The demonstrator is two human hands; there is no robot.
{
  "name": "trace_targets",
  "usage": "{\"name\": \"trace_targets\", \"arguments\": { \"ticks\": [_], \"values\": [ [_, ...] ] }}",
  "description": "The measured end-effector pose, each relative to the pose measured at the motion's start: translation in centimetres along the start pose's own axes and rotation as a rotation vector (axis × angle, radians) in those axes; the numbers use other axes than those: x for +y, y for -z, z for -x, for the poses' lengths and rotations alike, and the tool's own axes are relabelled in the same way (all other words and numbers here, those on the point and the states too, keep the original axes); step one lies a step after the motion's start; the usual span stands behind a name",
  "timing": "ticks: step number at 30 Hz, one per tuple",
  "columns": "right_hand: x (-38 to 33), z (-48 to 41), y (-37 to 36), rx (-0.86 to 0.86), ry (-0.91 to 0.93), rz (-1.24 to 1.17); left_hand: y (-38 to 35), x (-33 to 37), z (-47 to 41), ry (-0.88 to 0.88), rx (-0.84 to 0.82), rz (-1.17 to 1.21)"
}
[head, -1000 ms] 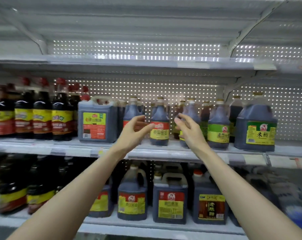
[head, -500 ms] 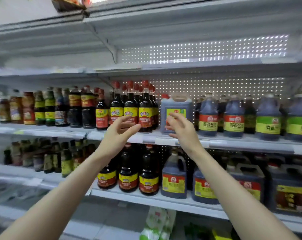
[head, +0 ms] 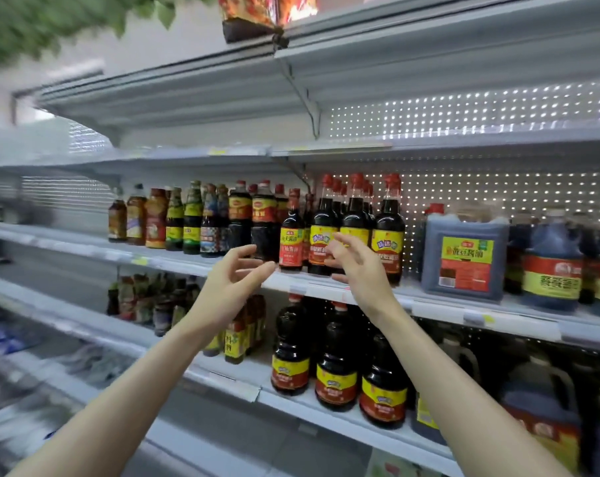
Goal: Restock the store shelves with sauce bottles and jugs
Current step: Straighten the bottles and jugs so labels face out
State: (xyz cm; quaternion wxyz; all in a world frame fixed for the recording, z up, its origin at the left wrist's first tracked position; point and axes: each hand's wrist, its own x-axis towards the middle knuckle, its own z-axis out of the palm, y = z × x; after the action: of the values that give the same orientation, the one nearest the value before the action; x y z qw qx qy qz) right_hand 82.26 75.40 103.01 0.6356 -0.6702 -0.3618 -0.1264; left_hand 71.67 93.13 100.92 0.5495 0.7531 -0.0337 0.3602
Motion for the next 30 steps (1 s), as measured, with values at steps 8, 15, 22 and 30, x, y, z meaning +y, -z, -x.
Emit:
{"name": "trace_targets", "arguments": {
  "ticks": [8,15,22,30],
  "values": [
    [5.2,-7.5,-6.4,0.015,-0.005,0.015,3.0,-6.3,-7.8,0.029,-0.029,-0.039],
    [9.7,-13.4,-9.5,0.063,-0.069,0.022,3.4,-11.3,-15.1,0.063,-0.088,-0.043],
    [12.3,-17.1,-11.1,0.074,-0.181,-0.011,2.1,-14.8,-20.8,0.166,-0.158,0.105],
    [15.0,-20.1,-13.3,0.132,-0.246,0.055,0.3,-18.8,-25.9,0.185,-0.296,0.222]
  ]
}}
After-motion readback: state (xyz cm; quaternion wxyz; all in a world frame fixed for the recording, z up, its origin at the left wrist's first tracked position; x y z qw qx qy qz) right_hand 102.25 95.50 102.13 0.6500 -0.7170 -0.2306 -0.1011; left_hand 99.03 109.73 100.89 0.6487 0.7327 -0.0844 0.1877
